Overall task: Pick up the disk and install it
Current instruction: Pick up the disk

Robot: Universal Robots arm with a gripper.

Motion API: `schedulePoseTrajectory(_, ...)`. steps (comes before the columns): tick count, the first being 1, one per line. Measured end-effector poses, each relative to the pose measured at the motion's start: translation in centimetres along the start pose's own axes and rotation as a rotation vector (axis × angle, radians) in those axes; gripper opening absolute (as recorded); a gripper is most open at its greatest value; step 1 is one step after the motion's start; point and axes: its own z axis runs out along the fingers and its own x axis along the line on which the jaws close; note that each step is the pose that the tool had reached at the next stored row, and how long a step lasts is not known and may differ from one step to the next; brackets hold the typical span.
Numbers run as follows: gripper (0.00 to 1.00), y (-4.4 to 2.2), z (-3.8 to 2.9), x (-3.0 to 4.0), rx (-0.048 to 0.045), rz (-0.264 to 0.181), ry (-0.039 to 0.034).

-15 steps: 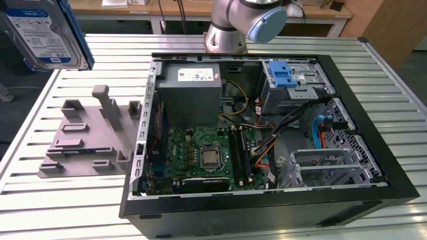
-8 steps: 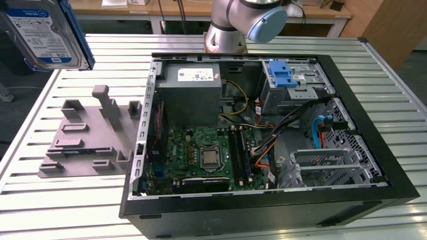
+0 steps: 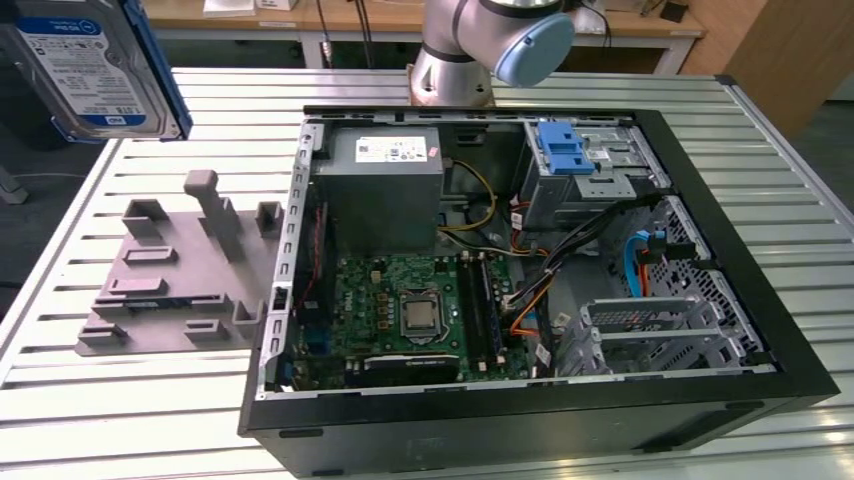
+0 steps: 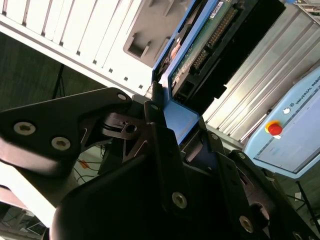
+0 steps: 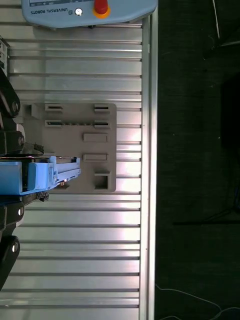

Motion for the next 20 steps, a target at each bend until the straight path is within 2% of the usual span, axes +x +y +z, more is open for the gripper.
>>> schedulePoseTrajectory(20,0.36,-0.98,-0.01,-0.01,0.0001,0.000,0.0000)
